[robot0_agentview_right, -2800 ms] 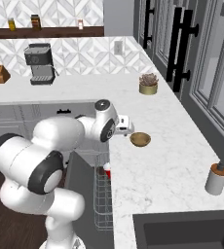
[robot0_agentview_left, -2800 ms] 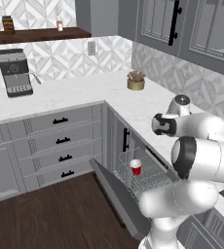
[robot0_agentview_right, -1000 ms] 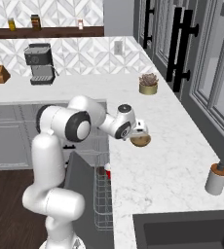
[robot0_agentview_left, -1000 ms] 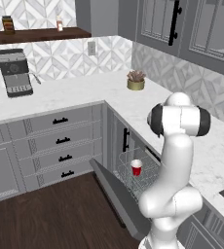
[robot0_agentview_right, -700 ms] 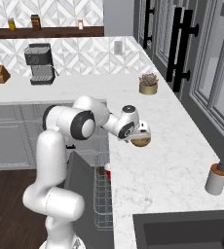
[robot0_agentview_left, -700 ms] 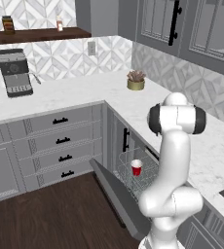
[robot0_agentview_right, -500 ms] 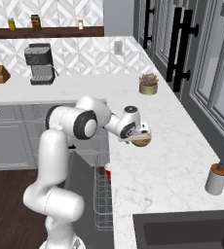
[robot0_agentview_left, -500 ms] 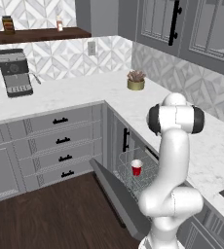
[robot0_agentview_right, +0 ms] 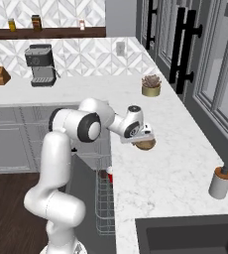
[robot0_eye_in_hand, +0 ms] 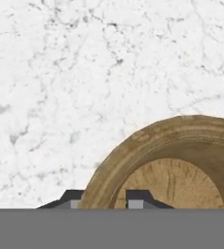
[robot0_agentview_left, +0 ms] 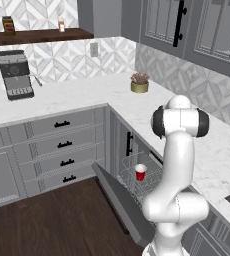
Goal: Pick up the cup and bowl from the counter, place them in the dishwasher, and close the dishwasher door.
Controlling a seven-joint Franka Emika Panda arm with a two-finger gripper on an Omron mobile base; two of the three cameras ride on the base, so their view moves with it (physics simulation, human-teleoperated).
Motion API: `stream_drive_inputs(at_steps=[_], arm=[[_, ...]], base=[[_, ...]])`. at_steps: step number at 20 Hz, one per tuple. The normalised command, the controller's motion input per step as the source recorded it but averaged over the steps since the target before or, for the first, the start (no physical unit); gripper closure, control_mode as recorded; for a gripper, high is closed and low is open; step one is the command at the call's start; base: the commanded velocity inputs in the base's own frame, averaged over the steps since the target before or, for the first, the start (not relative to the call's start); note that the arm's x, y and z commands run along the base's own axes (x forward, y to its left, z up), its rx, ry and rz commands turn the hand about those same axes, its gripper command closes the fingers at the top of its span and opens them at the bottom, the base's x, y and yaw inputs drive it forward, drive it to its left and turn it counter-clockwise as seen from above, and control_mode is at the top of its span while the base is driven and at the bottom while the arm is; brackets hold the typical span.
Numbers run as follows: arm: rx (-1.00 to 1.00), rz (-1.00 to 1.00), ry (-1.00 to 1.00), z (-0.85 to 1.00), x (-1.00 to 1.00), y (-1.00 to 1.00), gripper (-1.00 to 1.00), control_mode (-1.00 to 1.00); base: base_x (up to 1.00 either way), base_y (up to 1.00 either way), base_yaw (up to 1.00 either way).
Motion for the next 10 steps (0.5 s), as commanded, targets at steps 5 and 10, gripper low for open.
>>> stream_drive_inputs(at_steps=[5,10], arm=[[0.0,0.03,-0.07,0.15,-0.38,0.45,1.0,-1.0],[0.12,0.0,-0.04,0.07,-0.73,0.99,1.0,-1.0]], base=[[0.0,0.0,0.0],[0.0,0.0,0.0]])
